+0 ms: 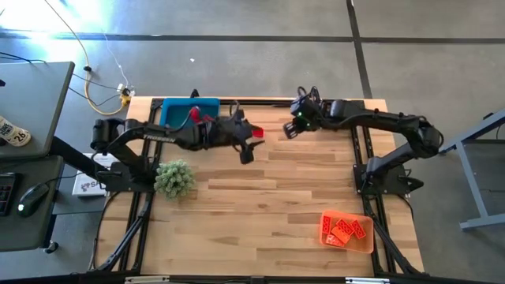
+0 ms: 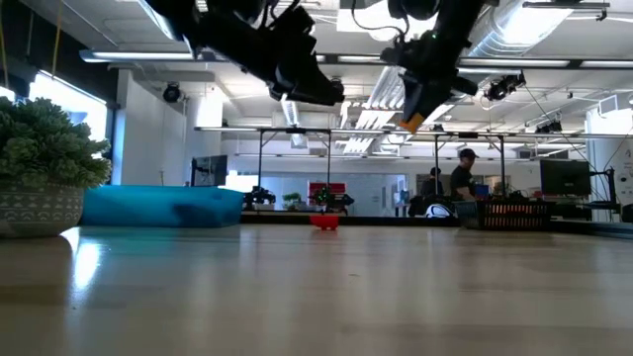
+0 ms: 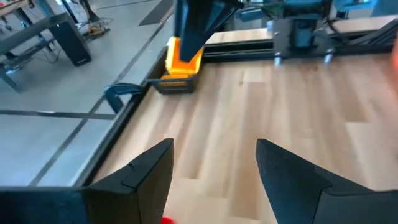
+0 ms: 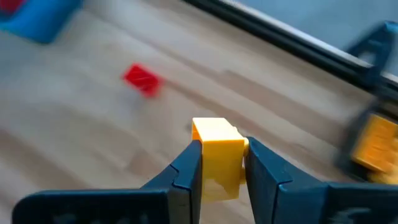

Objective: Sort & place blocks by color
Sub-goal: Put the yellow game piece into the black bin

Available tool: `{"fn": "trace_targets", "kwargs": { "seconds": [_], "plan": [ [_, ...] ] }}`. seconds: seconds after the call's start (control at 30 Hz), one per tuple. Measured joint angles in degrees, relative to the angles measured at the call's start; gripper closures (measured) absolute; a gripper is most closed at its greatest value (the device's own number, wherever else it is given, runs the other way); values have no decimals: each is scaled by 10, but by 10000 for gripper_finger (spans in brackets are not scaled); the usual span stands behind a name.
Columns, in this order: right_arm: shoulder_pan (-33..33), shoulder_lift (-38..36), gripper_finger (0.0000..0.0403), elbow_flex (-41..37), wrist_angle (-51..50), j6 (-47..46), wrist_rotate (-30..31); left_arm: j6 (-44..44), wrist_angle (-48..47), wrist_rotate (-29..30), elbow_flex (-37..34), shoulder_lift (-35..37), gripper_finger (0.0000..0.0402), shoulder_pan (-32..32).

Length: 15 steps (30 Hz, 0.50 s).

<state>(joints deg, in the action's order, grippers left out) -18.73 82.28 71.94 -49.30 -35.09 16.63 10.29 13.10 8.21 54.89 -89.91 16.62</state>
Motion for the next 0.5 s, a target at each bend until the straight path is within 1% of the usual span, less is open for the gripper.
{"fn": "trace_targets", "kwargs": {
  "seconds": [0.1,0.27,0.5],
  "plan": [
    [-34,0,331,0,-27,-12,14,28,0,-48,0,0,186,45],
    [-83,0,330,0,-63,-39,17,34,3,-139,0,-8,186,113],
    [-131,0,330,0,-84,-65,26,49,-1,-220,-1,-49,186,184]
  ]
}}
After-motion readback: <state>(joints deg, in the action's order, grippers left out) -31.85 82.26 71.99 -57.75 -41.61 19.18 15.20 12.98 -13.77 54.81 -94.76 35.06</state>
